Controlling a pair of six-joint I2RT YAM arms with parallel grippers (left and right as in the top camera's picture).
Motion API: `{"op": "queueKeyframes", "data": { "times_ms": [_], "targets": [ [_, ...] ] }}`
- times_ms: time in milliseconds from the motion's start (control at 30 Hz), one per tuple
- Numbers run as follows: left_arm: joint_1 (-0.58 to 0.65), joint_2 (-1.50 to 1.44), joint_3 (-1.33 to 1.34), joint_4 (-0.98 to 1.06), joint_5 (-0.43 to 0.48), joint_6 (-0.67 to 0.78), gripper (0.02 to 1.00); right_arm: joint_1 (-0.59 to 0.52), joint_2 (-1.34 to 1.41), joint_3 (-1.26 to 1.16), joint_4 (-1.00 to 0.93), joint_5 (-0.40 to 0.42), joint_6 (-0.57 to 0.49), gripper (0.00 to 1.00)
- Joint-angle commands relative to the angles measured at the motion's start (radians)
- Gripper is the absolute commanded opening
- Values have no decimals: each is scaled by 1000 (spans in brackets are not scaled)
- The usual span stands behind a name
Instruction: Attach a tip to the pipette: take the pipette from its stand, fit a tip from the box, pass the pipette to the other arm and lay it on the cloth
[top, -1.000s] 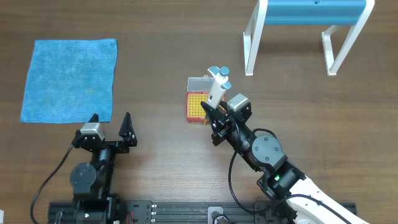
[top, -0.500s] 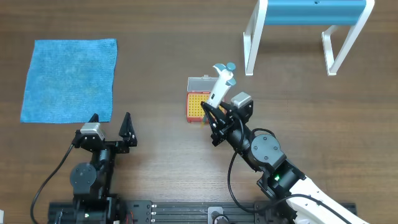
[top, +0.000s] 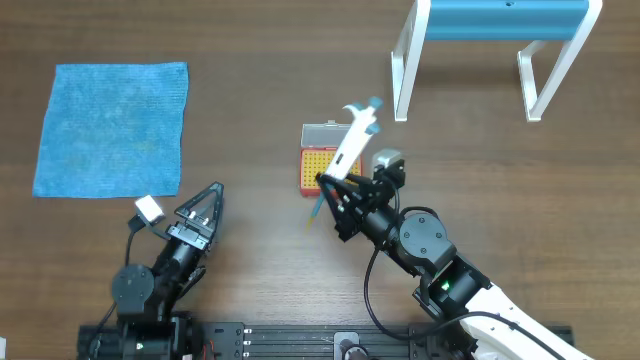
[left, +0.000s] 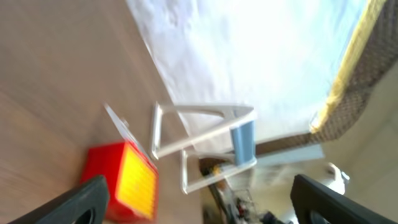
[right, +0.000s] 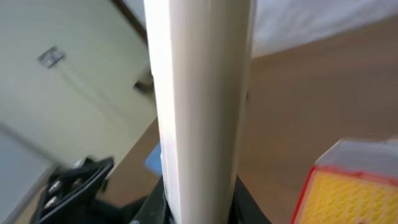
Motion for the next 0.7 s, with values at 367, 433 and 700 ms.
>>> {"op": "queueKeyframes", "data": {
  "times_ms": [367,433,700],
  "targets": [
    [-6,554,158,587,749,-125,910,0,81,6,17,-708,364,73],
    [-47,698,224,679,784,-128,910,0,95,6,55,-750,404,73],
    [-232,1134,422,885,777,-34,912,0,104,6,105,-778,422,73]
  ]
}}
